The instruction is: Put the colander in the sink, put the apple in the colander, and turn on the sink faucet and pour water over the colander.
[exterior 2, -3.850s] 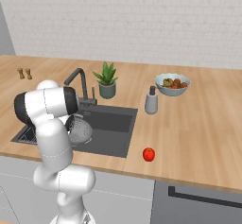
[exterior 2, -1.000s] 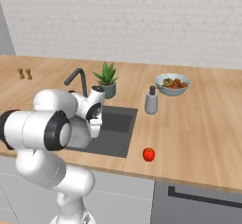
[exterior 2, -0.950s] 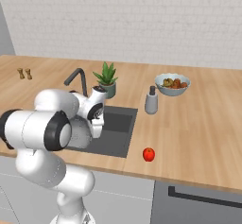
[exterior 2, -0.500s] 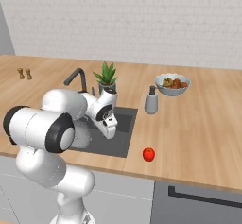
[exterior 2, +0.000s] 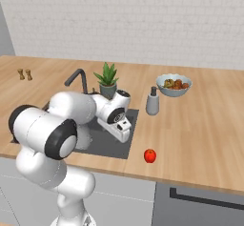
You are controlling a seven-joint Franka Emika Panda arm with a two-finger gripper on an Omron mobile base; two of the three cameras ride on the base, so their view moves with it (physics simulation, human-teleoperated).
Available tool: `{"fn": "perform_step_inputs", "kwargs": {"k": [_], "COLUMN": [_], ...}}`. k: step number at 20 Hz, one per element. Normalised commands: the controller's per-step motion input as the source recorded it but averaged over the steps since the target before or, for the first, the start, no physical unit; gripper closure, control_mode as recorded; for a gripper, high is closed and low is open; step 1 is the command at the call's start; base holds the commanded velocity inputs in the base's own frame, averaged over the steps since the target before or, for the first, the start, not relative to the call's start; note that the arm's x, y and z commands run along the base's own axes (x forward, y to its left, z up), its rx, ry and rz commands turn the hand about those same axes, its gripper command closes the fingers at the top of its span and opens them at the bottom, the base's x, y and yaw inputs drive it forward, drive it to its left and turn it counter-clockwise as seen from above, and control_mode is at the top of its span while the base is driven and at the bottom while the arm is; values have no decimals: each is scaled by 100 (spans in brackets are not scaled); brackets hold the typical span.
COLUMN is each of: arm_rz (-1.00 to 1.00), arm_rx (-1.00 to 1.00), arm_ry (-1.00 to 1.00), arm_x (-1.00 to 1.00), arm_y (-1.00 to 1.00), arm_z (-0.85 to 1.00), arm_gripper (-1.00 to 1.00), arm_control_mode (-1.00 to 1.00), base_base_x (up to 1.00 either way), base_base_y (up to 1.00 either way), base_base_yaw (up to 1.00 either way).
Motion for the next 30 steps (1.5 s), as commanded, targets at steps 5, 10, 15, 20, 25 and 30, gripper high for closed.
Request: {"fn": "perform_step_inputs", "kwargs": {"k": [5,10,15,20,25,30], "arm_rz": [9,7,3,0,0,0], "arm_rx": [-2,-6,-13,-12,-7,-5], "arm_ry": [0,-5,-14,-21,-5,7], "arm_x": [-2,-4,-23,-37,-20,-7], "arm_y": [-54,-64,-62,-64,-26,-8], "arm_z": [0,0,0,0,16,25], "arm_gripper": [-100,-100,-100,-100,-100,-100], "arm_control_mode": [-100,-100,-100,-100,-100,-100], "base_base_x": [0,0,0,0,0,0], "base_base_y": [0,0,0,0,0,0], "base_base_yaw": [0,0,0,0,0,0]}}
